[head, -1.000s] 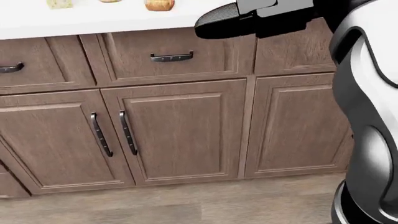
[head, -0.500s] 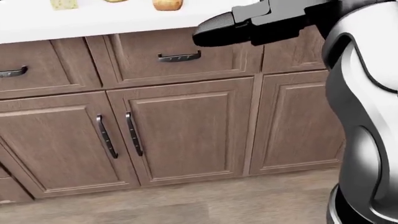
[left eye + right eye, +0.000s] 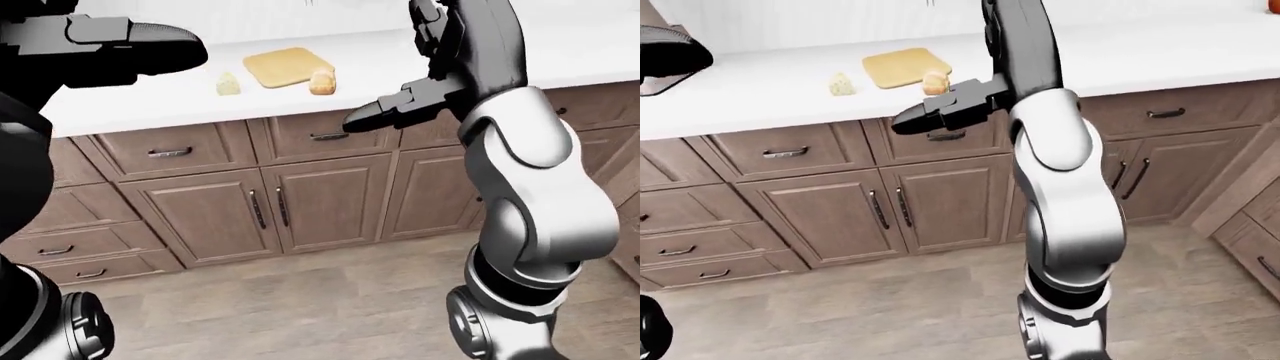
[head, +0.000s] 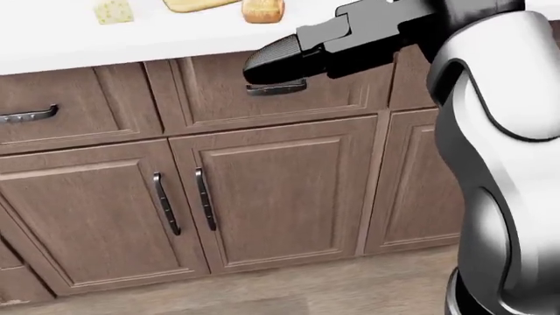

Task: Place the bread and cheese on the cutting board.

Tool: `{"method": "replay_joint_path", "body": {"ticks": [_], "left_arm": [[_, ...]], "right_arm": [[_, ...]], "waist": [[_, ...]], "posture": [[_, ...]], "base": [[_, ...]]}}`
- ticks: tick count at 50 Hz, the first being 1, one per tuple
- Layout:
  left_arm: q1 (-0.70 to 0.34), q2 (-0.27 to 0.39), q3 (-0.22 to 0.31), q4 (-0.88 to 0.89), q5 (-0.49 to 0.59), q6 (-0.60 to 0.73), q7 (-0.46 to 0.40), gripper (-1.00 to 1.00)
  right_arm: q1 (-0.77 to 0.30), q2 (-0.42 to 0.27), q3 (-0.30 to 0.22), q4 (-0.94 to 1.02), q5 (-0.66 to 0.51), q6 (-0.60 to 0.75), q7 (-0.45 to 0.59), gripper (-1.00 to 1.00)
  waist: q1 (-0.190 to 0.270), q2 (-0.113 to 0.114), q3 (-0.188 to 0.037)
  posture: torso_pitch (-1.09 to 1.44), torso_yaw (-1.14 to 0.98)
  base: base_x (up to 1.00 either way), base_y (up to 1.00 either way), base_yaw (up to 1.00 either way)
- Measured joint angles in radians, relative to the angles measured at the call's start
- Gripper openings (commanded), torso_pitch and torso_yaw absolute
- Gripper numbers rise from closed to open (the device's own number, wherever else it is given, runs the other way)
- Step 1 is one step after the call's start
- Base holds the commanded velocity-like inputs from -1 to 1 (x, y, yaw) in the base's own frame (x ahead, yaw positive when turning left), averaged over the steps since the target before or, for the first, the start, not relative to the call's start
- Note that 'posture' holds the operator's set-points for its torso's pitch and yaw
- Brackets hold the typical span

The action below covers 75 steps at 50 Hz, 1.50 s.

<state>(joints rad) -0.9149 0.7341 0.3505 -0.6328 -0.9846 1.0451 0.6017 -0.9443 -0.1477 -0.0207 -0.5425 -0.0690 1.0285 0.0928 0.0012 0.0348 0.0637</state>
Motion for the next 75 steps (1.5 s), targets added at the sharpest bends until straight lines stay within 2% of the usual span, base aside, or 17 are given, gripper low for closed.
{"method": "replay_joint_path", "body": {"ticks": [4, 8, 13, 17, 21, 24, 27, 34, 39, 42, 50, 55, 58, 61, 65, 71, 75], "left_arm": [[-0.005, 0.001, -0.002, 0.009, -0.003, 0.001, 0.011, 1.0], [-0.003, 0.003, -0.01, 0.009, 0.0, -0.006, 0.002, 1.0], [0.003, -0.011, -0.034, 0.005, -0.01, 0.007, -0.008, 1.0], [-0.007, -0.006, -0.018, -0.002, -0.011, 0.007, 0.0, 1.0], [-0.008, -0.004, -0.014, -0.002, -0.003, -0.004, -0.001, 1.0], [0.014, -0.011, -0.01, 0.008, 0.005, 0.002, 0.002, 1.0], [0.012, -0.009, -0.012, 0.017, 0.01, 0.007, -0.001, 1.0], [0.002, 0.0, 0.001, 0.003, 0.002, -0.003, 0.002, 1.0], [0.005, -0.001, -0.015, -0.001, -0.016, -0.001, -0.003, 1.0], [0.009, 0.003, -0.016, 0.008, -0.024, 0.006, -0.001, 1.0], [0.007, 0.013, -0.019, 0.009, -0.021, 0.004, 0.009, 1.0], [-0.004, 0.016, -0.015, -0.009, -0.022, 0.001, 0.002, 1.0], [-0.005, 0.016, -0.004, -0.008, -0.013, -0.006, 0.006, 1.0], [-0.005, 0.011, -0.01, -0.006, -0.006, -0.007, 0.004, 1.0], [0.016, 0.002, -0.014, 0.012, 0.001, 0.01, 0.004, 1.0], [0.003, -0.001, -0.012, -0.006, 0.003, 0.004, -0.002, 1.0], [0.0, 0.001, -0.004, -0.009, 0.003, 0.003, -0.001, 1.0]], "right_arm": [[-0.006, 0.004, 0.005, 0.001, -0.001, -0.001, 0.012, 1.0], [-0.007, 0.003, -0.005, 0.0, -0.011, -0.004, 0.013, 1.0], [0.012, 0.0, -0.023, 0.008, -0.027, 0.007, 0.01, 1.0], [0.0, 0.004, -0.012, 0.002, -0.028, 0.002, 0.014, 1.0], [-0.001, 0.01, -0.009, -0.001, -0.028, -0.012, 0.018, 1.0], [0.018, 0.021, 0.011, 0.011, -0.023, -0.005, 0.024, 1.0], [0.012, 0.023, 0.013, 0.013, -0.019, 0.005, 0.029, 1.0], [0.001, 0.02, 0.003, -0.007, -0.031, -0.011, 0.024, 1.0], [0.012, 0.015, -0.012, -0.009, -0.042, -0.007, 0.02, 1.0], [0.021, 0.02, -0.001, 0.008, -0.046, 0.001, 0.022, 1.0], [0.022, 0.027, 0.013, 0.008, -0.053, -0.002, 0.037, 1.0], [0.013, 0.026, 0.003, 0.0, -0.066, -0.005, 0.04, 1.0], [0.01, 0.029, 0.011, -0.005, -0.066, -0.018, 0.045, 1.0], [0.012, 0.031, 0.013, 0.0, -0.069, -0.022, 0.049, 1.0], [0.03, 0.047, 0.033, 0.021, -0.065, -0.001, 0.059, 1.0], [0.019, 0.043, 0.011, -0.003, -0.071, -0.012, 0.057, 1.0], [0.015, 0.045, 0.012, -0.005, -0.071, -0.019, 0.054, 1.0]], "waist": [[-0.005, 0.002, -0.005], [-0.004, -0.044, -0.003], [-0.011, -0.039, -0.001], [-0.006, -0.007, -0.001], [-0.017, 0.056, -0.005], [-0.006, 0.048, 0.012], [-0.006, 0.037, 0.001], [0.007, -0.054, -0.009], [-0.011, -0.003, 0.015], [-0.017, 0.009, 0.019], [-0.018, 0.005, 0.004], [-0.001, -0.03, -0.02], [0.001, -0.004, -0.01], [-0.007, 0.061, -0.01], [0.001, 0.055, 0.008], [-0.022, 0.005, 0.0], [-0.014, -0.013, 0.022]], "posture": [[0.0, 0.0], [0.0, 0.0], [0.0, 0.0], [0.0, 0.0], [0.0, 0.0], [0.0, 0.0], [0.0, 0.0], [0.0, 0.0], [0.0, 0.0], [0.0, 0.0], [0.0, 0.0], [0.0, 0.0], [0.0, 0.0], [0.0, 0.0], [0.0, 0.0], [0.0, 0.0], [0.0, 0.0]], "base": [[0.17, 0.0, 0.0], [0.17, 0.0, 0.0], [0.17, 0.0, 0.0], [0.18, 0.0, 0.0], [0.18, 0.0, 0.0], [0.18, 0.0, 0.0], [0.17, 0.0, 0.0], [0.16, 0.0, 0.0], [0.01, 0.0, 0.0], [0.0, 0.0, 0.0], [0.0, 0.05, 0.0], [0.0, 0.24, 0.0], [0.0, 0.32, 0.0], [0.0, 0.31, 0.0], [0.0, 0.32, 0.0], [0.0, 0.23, 0.0], [0.02, 0.0, 0.0]]}}
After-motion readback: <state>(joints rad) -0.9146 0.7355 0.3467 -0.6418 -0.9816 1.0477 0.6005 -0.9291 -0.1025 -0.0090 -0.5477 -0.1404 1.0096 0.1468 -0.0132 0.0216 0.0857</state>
